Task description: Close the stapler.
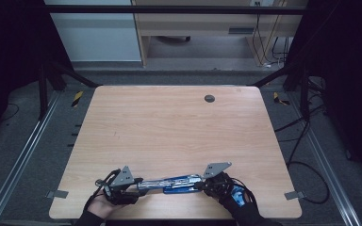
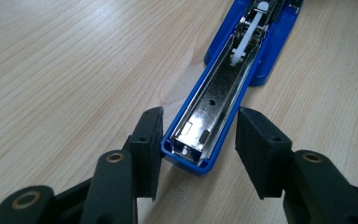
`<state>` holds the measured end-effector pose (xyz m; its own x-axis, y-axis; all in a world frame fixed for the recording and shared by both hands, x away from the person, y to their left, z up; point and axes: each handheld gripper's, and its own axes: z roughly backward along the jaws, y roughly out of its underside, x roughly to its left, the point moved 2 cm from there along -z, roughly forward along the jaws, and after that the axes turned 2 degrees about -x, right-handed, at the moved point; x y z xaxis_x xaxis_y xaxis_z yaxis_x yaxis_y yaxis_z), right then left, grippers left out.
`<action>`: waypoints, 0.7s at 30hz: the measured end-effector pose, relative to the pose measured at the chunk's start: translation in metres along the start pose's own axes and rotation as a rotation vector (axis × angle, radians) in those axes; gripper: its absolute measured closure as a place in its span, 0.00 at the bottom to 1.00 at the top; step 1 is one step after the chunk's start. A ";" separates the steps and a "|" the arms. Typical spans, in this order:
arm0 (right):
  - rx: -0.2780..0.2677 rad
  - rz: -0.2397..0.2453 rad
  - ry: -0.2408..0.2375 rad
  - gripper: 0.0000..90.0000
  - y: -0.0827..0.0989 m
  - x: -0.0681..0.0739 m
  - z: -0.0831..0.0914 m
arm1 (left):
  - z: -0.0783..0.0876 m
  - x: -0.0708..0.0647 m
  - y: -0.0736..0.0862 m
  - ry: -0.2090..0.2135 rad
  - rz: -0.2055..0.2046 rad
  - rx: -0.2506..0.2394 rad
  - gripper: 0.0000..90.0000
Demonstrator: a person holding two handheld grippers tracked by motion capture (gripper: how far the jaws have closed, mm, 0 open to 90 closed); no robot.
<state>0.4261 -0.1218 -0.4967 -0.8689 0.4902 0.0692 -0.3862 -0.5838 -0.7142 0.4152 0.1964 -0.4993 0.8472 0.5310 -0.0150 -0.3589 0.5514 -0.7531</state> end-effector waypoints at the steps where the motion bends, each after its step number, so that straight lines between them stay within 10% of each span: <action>1: 0.000 0.000 -0.001 1.00 0.000 0.000 0.000 | 0.000 0.000 0.000 -0.001 -0.003 -0.001 0.58; 21: 0.001 0.002 -0.002 1.00 0.000 0.000 0.000 | 0.007 0.001 -0.004 0.005 0.004 -0.047 0.59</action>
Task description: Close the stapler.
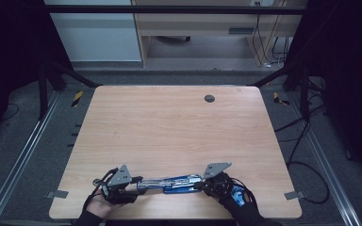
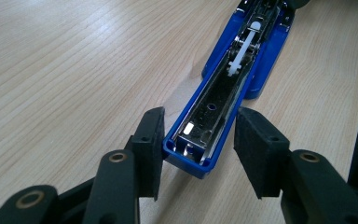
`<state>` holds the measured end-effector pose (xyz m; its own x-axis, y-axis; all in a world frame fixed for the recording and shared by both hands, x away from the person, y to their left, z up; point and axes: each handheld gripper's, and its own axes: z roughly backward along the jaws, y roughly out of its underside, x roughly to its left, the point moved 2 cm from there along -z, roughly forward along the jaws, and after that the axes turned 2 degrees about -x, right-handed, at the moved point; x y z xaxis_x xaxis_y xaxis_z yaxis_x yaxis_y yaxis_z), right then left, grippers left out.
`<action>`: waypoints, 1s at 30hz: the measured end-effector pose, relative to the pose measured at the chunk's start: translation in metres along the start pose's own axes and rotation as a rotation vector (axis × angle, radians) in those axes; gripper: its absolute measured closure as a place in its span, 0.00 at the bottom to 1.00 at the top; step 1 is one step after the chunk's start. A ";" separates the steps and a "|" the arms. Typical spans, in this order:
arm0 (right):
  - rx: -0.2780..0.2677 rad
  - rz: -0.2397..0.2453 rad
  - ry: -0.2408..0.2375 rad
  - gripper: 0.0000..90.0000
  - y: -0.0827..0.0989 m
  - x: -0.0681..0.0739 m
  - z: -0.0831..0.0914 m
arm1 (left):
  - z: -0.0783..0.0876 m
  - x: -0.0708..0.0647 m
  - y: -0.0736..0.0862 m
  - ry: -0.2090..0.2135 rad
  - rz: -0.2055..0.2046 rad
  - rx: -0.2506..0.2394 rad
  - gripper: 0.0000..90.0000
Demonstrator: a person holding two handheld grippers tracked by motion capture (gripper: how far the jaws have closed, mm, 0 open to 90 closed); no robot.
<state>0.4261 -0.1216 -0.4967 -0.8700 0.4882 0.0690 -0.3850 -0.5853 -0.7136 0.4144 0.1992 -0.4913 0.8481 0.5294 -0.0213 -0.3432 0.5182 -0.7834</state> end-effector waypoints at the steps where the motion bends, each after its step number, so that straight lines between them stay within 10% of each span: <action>1: 0.000 0.000 -0.001 1.00 0.000 0.000 0.000 | 0.000 0.000 0.000 0.000 0.000 -0.003 0.59; 30: -0.002 0.006 -0.002 1.00 0.000 0.000 0.000 | 0.010 -0.001 -0.012 0.005 -0.025 -0.057 0.62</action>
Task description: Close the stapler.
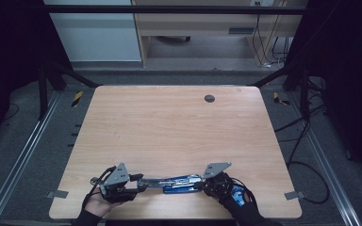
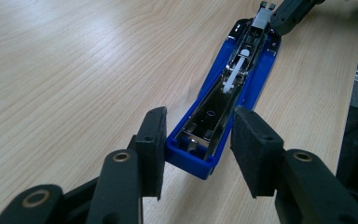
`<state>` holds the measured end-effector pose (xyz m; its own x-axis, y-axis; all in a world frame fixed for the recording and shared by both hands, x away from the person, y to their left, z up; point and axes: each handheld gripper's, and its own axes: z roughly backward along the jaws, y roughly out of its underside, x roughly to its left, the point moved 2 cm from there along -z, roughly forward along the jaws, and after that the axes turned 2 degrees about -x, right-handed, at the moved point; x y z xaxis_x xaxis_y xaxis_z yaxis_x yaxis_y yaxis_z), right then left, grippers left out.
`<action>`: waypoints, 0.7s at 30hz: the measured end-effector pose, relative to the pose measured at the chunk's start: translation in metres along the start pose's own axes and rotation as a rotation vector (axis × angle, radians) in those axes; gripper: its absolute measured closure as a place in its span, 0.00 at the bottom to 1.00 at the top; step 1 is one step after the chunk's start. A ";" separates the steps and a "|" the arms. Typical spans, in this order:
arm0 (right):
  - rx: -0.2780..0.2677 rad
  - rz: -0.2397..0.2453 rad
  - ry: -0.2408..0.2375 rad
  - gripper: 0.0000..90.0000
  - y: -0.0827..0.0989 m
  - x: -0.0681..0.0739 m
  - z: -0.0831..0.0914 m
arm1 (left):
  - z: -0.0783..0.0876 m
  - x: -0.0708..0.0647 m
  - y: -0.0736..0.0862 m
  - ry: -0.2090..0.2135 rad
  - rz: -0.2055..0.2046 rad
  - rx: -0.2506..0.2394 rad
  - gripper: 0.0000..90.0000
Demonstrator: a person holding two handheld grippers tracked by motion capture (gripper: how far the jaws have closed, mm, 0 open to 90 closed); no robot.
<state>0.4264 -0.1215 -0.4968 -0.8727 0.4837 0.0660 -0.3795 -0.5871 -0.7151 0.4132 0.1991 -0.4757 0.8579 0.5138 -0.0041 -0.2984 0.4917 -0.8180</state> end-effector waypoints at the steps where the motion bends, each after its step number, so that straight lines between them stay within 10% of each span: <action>1: 0.000 0.000 0.000 1.00 0.000 0.000 0.000 | 0.000 0.000 -0.001 0.001 -0.004 0.002 0.62; 21: 0.000 0.002 0.001 1.00 0.000 0.000 0.000 | 0.003 0.000 -0.005 0.005 -0.005 -0.020 0.63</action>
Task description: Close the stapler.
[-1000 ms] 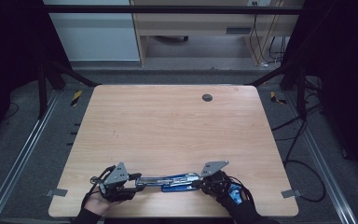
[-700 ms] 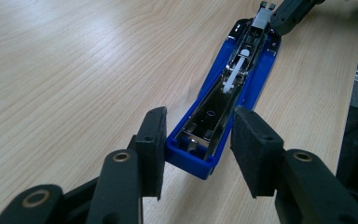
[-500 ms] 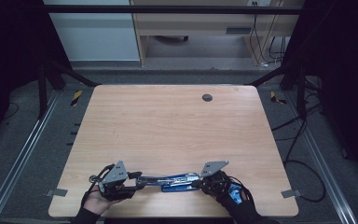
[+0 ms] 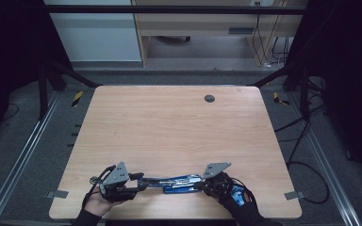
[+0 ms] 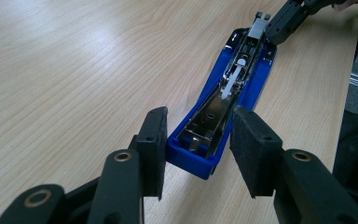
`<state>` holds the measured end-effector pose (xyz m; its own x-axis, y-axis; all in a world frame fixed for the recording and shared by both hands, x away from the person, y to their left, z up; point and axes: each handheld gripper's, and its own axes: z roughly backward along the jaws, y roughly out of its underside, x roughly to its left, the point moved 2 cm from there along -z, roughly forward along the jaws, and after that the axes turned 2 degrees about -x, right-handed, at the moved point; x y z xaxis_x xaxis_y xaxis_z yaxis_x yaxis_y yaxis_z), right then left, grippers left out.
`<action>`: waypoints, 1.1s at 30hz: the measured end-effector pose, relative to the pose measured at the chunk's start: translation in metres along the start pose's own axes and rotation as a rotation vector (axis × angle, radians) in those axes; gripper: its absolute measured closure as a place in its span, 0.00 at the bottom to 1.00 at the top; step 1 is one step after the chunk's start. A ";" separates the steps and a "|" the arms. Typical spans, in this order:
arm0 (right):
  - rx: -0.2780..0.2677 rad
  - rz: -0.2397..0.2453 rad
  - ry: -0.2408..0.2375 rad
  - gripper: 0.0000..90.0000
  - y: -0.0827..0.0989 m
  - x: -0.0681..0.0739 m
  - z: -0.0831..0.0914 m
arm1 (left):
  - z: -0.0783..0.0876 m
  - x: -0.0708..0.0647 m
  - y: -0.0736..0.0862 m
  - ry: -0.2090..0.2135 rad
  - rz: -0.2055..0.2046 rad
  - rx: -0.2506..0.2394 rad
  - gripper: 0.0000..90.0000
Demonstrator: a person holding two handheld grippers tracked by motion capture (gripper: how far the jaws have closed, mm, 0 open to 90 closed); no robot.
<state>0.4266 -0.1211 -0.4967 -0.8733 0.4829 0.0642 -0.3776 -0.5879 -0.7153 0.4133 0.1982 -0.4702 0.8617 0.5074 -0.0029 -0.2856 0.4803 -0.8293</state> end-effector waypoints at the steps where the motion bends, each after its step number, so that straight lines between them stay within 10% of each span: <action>1: 0.000 -0.001 -0.001 1.00 0.000 0.000 0.000 | 0.000 0.000 0.000 0.000 -0.002 -0.001 0.63; 33: -0.004 -0.002 -0.006 1.00 0.000 -0.001 0.000 | 0.002 0.001 -0.014 0.024 -0.012 -0.009 0.65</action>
<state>0.4273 -0.1212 -0.4970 -0.8743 0.4803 0.0698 -0.3784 -0.5846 -0.7177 0.4168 0.1932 -0.4576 0.8751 0.4839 -0.0063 -0.2715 0.4801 -0.8342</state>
